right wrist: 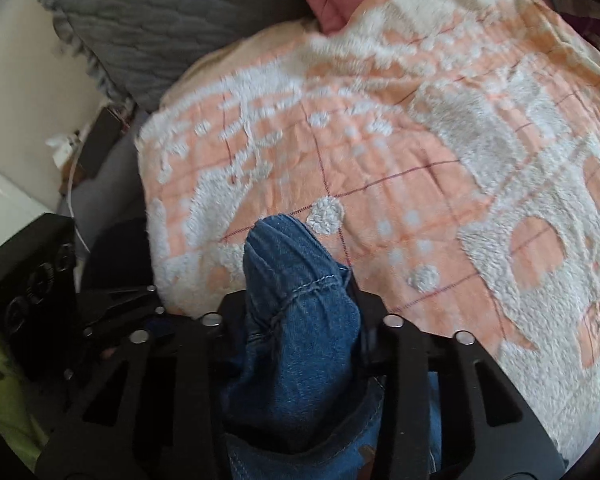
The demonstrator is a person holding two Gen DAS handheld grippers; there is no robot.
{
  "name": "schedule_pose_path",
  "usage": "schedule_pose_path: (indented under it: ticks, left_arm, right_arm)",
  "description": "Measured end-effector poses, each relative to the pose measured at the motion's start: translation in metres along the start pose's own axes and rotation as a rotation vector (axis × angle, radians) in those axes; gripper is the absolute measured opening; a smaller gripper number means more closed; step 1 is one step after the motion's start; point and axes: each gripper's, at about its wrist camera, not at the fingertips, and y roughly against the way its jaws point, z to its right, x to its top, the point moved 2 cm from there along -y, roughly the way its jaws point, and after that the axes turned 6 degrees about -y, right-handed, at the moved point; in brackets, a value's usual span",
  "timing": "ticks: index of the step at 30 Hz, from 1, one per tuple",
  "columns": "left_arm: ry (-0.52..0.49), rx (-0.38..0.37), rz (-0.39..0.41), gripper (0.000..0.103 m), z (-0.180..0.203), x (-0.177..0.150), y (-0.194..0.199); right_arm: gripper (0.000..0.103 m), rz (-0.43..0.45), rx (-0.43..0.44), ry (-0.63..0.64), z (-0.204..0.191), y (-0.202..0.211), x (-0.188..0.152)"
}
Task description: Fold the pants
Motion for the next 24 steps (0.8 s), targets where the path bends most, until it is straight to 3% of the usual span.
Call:
schedule_pose_path:
  ticks: [3, 9, 12, 17, 24]
  left_arm:
    - [0.011, -0.009, 0.006, 0.091, 0.001, 0.0, 0.002]
    - [0.006, -0.101, 0.013, 0.091, 0.02, 0.006, -0.001]
    - [-0.034, -0.135, 0.02, 0.084, 0.04, 0.008, 0.0]
    - [-0.096, -0.198, -0.004, 0.084, 0.079, 0.008, -0.004]
    - [-0.215, -0.218, -0.043, 0.084, 0.131, 0.004, -0.023]
  right_arm:
    - [0.026, 0.057, 0.034, -0.014, 0.002, 0.022, -0.005]
    - [0.026, 0.146, 0.049, -0.012, 0.002, 0.061, -0.014]
    - [0.026, 0.193, 0.052, -0.028, 0.009, 0.081, -0.023]
    - [0.027, 0.261, 0.066, -0.067, 0.025, 0.114, -0.046]
    - [0.038, 0.338, 0.035, -0.148, 0.059, 0.15, -0.092]
